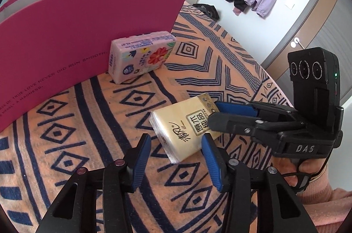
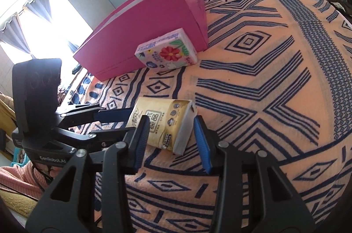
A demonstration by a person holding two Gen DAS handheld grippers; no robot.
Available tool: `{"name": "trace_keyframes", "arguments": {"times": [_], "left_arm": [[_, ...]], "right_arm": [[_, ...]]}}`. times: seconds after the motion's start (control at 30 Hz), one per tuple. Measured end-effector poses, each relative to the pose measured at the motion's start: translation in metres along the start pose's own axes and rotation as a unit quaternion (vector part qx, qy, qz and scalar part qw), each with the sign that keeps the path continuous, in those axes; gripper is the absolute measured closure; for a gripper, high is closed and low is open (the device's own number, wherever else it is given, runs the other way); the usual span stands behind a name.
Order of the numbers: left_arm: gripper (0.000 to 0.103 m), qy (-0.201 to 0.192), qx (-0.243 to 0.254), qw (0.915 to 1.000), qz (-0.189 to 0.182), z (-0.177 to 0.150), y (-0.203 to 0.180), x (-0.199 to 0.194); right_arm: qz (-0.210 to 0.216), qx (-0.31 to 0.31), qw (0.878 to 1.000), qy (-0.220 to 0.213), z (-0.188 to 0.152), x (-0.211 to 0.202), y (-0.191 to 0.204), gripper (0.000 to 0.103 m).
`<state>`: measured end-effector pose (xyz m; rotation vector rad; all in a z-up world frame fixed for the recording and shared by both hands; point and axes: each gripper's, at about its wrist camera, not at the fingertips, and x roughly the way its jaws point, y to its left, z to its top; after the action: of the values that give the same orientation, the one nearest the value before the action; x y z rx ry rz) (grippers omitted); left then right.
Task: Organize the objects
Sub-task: 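Move the right gripper to the cream tissue packet and close on it, then lift the cream tissue packet with the right gripper and carry it toward the box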
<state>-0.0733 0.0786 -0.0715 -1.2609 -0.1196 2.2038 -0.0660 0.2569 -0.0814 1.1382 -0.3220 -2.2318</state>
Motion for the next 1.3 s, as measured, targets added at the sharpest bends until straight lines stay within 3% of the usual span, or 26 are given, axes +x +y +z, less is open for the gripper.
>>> {"name": "trace_keyframes", "arguments": {"times": [0.43,1.3], "left_arm": [[0.061,-0.005,0.011,0.9999,0.000,-0.001,-0.008,-0.005],[0.061,-0.068,0.025,0.9968,0.033,0.007,-0.011,-0.044]], "right_arm": [[-0.003,-0.004,1.000,0.000,-0.003,0.001,0.003,0.066],[0.010,-0.037,0.999,-0.030,0.015,-0.005,0.034,0.066]]}}
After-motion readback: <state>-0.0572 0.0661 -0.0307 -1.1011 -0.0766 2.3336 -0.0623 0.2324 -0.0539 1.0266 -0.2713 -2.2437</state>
